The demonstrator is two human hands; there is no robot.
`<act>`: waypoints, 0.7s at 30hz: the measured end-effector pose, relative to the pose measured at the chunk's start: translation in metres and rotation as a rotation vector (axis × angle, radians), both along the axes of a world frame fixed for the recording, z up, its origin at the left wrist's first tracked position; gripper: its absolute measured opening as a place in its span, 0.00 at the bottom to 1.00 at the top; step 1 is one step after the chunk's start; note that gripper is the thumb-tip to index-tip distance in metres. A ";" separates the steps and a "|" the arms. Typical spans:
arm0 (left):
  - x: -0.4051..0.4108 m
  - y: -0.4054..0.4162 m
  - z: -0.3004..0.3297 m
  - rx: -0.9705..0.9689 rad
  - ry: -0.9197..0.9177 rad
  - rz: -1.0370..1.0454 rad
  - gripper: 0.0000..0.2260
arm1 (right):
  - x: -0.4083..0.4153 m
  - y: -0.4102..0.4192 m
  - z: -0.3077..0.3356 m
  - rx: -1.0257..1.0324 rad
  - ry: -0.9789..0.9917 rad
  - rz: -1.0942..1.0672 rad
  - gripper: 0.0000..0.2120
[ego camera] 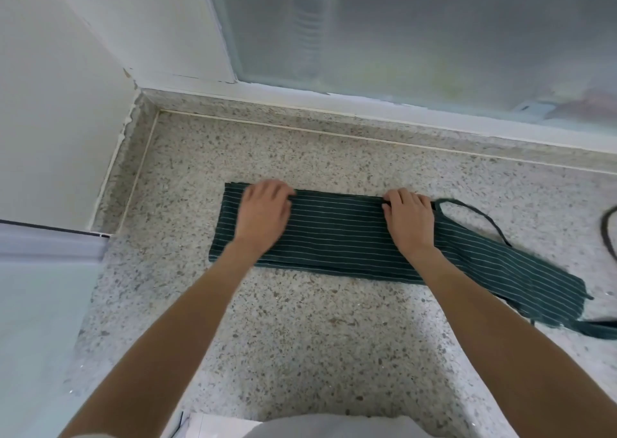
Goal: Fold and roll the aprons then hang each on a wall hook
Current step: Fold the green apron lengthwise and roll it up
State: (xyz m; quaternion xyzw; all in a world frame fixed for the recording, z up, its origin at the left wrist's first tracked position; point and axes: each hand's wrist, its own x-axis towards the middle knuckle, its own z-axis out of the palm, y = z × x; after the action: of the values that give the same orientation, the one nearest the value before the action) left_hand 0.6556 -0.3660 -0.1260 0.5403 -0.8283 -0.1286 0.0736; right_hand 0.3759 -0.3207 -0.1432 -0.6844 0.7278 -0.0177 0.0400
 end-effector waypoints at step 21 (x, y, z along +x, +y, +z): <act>-0.085 0.108 -0.008 0.285 -0.200 -0.101 0.30 | -0.115 0.189 0.018 0.127 -0.177 -0.399 0.25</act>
State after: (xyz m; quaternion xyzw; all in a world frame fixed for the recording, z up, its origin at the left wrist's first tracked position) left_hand 0.5702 -0.2577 -0.1341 0.5132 -0.8309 -0.1937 -0.0928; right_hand 0.2607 -0.1318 -0.1248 -0.5188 0.8420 -0.0394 0.1425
